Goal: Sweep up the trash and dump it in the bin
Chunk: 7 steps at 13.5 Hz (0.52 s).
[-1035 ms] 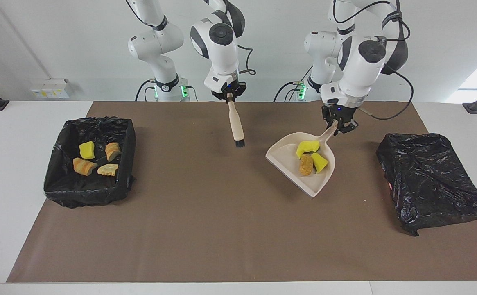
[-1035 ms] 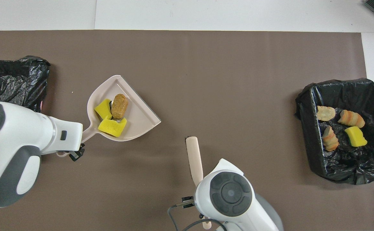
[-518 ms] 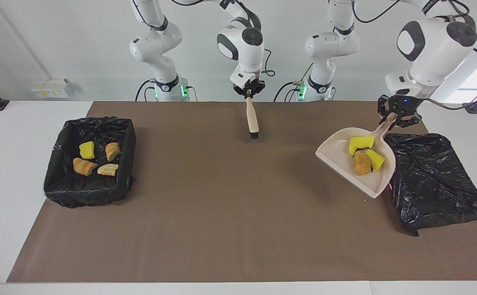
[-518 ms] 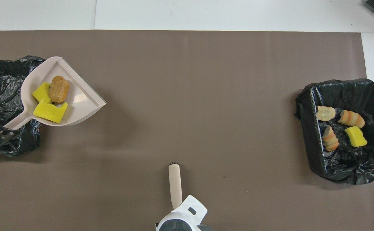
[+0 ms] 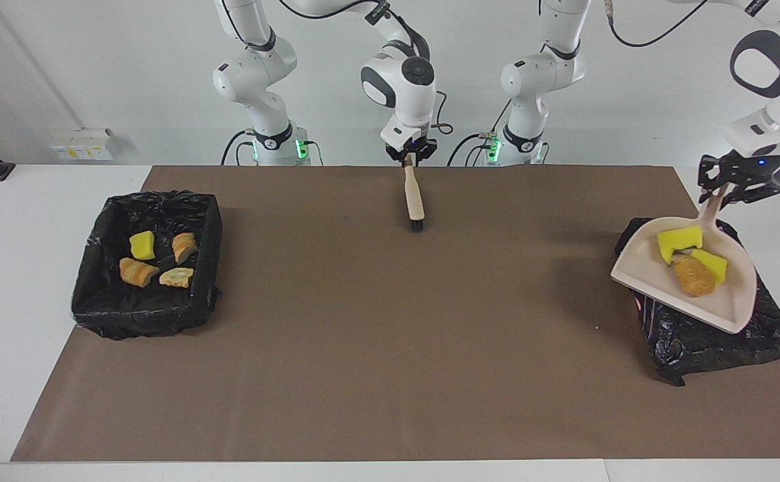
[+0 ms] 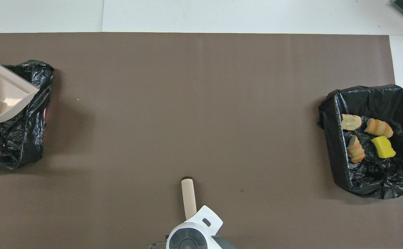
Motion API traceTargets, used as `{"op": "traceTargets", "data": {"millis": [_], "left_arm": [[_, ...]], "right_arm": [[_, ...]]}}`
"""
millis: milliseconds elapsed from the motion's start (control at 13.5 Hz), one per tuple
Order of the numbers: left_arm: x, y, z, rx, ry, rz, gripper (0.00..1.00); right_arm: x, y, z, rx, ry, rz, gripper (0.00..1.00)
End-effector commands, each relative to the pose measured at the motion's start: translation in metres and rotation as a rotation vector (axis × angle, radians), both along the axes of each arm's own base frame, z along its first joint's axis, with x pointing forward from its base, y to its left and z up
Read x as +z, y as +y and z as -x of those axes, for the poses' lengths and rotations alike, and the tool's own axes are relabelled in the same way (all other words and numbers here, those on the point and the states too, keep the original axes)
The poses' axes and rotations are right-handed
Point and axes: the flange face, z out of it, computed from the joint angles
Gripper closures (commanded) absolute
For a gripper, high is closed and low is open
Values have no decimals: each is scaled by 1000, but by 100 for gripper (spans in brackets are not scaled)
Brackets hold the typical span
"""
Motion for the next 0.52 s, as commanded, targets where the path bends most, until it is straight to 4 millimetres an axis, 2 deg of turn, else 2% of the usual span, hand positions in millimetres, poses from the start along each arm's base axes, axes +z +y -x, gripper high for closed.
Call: {"op": "traceTargets", "data": {"millis": [0,74,148,296,444], "left_arm": [[5,41,0,23,15,-10,100],[6,47,3,-29,23,-13,100],[9,51,7,-67,35,-44,100],[9,74,22,-109,69,-81,100],[10,84,25,-260,89,-106,100]], "right_arm": [[43,-11,-31,-16,-10,12,27],[57,-20,-43,-17,-13,4,0],[70,-27,-53,-1,-10,-1,0],[101,-45,-80,56,-4,-14,0],[134,-67,-110,101,-22,7,0]]}}
